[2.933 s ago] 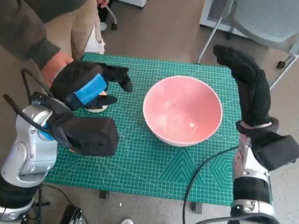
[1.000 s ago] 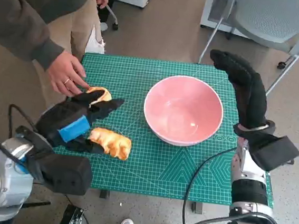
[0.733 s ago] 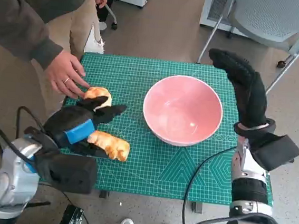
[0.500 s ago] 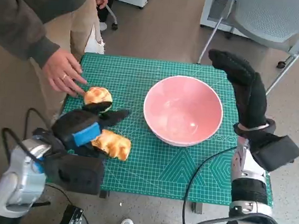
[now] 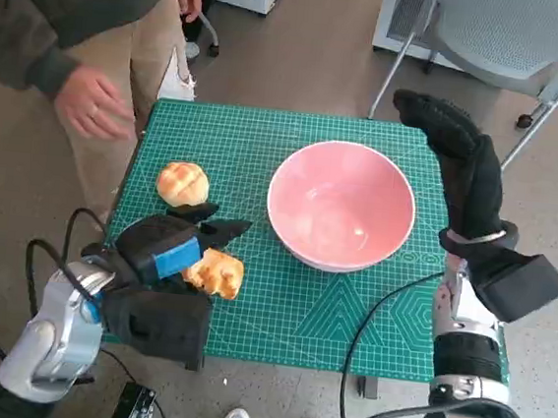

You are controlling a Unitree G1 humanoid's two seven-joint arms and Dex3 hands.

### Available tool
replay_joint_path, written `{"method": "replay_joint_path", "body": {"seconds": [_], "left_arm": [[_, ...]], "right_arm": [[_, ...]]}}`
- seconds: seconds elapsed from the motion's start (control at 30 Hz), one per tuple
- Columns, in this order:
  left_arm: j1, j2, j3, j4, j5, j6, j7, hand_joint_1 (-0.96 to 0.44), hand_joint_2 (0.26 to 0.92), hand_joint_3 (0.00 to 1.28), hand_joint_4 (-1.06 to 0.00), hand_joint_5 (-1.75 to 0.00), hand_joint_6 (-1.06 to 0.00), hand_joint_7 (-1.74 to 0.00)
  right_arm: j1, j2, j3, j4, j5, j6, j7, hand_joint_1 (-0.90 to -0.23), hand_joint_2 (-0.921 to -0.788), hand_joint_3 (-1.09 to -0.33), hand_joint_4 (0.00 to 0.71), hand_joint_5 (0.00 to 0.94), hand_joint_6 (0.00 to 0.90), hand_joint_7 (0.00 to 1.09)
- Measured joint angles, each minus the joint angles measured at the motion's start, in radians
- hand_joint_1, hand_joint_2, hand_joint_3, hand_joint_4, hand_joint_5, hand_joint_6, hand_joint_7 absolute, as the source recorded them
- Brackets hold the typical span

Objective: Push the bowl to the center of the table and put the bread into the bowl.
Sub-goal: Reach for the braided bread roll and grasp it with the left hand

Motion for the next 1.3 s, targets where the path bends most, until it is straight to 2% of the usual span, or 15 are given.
{"method": "replay_joint_path", "body": {"seconds": [0.3, 0.43, 0.63, 0.73, 0.77, 0.8, 0.83, 0.87, 0.9, 0.93, 0.97, 1.07, 1.1, 1.3], "left_arm": [[-0.046, -0.03, -0.052, 0.102, 0.027, 0.025, -0.013, -0.65, 0.772, 0.0, -0.14, 0.0, -0.26, 0.0], [-0.064, -0.041, -0.076, 0.147, 0.048, 0.038, -0.013, -0.56, 0.757, 0.0, -0.14, 0.0, -0.27, 0.0], [-0.084, -0.065, -0.088, 0.207, 0.058, 0.057, -0.001, -0.24, 0.731, 0.0, -0.19, -0.02, -0.37, -0.05], [-0.091, -0.08, -0.093, 0.239, 0.065, 0.062, 0.022, -0.06, 0.75, 0.02, -0.36, -0.08, -0.51, -0.09], [-0.092, -0.082, -0.095, 0.249, 0.068, 0.062, 0.03, -0.02, 0.76, 0.02, -0.48, -0.12, -0.57, -0.12], [-0.093, -0.084, -0.096, 0.258, 0.072, 0.062, 0.037, 0.06, 0.786, 0.03, -0.53, -0.33, -0.61, -0.15], [-0.094, -0.085, -0.098, 0.263, 0.077, 0.062, 0.044, 0.18, 0.829, 0.04, -0.61, -0.64, -0.64, -0.26], [-0.094, -0.086, -0.099, 0.268, 0.083, 0.062, 0.054, 0.14, 0.833, 0.06, -0.62, -0.74, -0.65, -0.43], [-0.094, -0.087, -0.1, 0.272, 0.088, 0.06, 0.065, 0.09, 0.768, 0.24, -0.64, -0.92, -0.66, -0.72], [-0.094, -0.087, -0.1, 0.277, 0.096, 0.058, 0.08, 0.06, 0.691, 0.42, -0.63, -1.15, -0.67, -0.84], [-0.094, -0.087, -0.1, 0.28, 0.099, 0.056, 0.095, 0.04, 0.642, 0.54, -0.63, -1.3, -0.67, -0.92], [-0.095, -0.087, -0.1, 0.29, 0.104, 0.043, 0.135, 0.02, 0.596, 0.68, -0.58, -1.51, -0.69, -1.01], [-0.095, -0.087, -0.1, 0.293, 0.104, 0.038, 0.146, 0.02, 0.592, 0.69, -0.57, -1.54, -0.69, -1.02], [-0.095, -0.085, -0.1, 0.316, 0.098, 0.002, 0.182, 0.0, 0.622, 0.62, -0.61, -1.48, -0.69, -1.05]], "right_arm": [[0.009, -0.002, 0.0, -0.009, -0.001, 0.0, -0.002, -0.739, -0.921, -0.821, 0.193, 0.001, -0.001, 0.52], [0.012, -0.003, 0.0, -0.015, -0.005, 0.0, -0.007, -0.738, -0.921, -0.821, 0.193, 0.001, -0.001, 0.52], [0.019, -0.004, 0.0, -0.03, -0.012, 0.005, -0.019, -0.735, -0.921, -0.822, 0.193, 0.001, -0.001, 0.52], [0.021, -0.004, 0.001, -0.036, -0.019, 0.008, -0.025, -0.734, -0.921, -0.821, 0.193, 0.001, -0.001, 0.52], [0.021, -0.004, 0.001, -0.038, -0.021, 0.008, -0.027, -0.733, -0.921, -0.821, 0.193, 0.001, -0.001, 0.52], [0.021, -0.004, 0.001, -0.04, -0.024, 0.008, -0.029, -0.733, -0.921, -0.821, 0.193, 0.001, -0.001, 0.52], [0.022, -0.004, 0.001, -0.042, -0.027, 0.009, -0.031, -0.732, -0.921, -0.821, 0.193, 0.001, -0.001, 0.52], [0.023, -0.004, 0.001, -0.044, -0.028, 0.009, -0.033, -0.731, -0.921, -0.821, 0.193, 0.001, -0.001, 0.52], [0.023, -0.004, 0.001, -0.046, -0.029, 0.01, -0.035, -0.73, -0.921, -0.821, 0.193, 0.001, -0.001, 0.52], [0.023, -0.004, 0.001, -0.047, -0.03, 0.01, -0.035, -0.729, -0.921, -0.821, 0.193, 0.001, -0.001, 0.52], [0.023, -0.004, 0.001, -0.047, -0.031, 0.011, -0.036, -0.727, -0.921, -0.821, 0.193, 0.001, -0.001, 0.51], [0.023, -0.004, 0.001, -0.049, -0.032, 0.014, -0.036, -0.724, -0.921, -0.822, 0.193, 0.001, -0.001, 0.51], [0.023, -0.004, 0.0, -0.05, -0.032, 0.016, -0.036, -0.724, -0.921, -0.822, 0.193, 0.001, -0.001, 0.51], [0.023, -0.004, 0.0, -0.05, -0.032, 0.023, -0.036, -0.722, -0.921, -0.823, 0.193, 0.001, -0.001, 0.51]]}}
